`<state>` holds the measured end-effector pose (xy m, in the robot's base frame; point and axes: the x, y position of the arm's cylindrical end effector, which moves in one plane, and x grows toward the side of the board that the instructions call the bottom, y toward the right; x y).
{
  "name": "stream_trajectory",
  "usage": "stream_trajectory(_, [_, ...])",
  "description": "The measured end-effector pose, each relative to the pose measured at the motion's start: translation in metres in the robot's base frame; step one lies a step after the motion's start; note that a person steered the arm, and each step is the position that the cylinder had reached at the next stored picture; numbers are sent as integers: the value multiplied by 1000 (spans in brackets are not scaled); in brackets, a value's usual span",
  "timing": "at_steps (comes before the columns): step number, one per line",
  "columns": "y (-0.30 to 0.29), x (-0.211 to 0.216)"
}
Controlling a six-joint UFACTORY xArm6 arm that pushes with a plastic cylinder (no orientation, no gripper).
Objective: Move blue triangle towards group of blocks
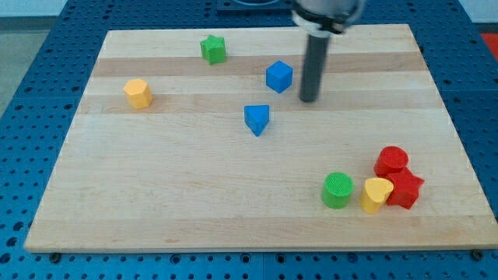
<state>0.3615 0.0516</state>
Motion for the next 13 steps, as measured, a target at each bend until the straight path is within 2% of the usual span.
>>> stream_trajectory(1, [-23,-6])
stream_trajectory(3, [-107,-3])
stream_trajectory(4, [-107,4])
stream_trajectory(5, [-90,35])
stream_trajectory(11, [-53,71])
stream_trajectory(13, [-40,104])
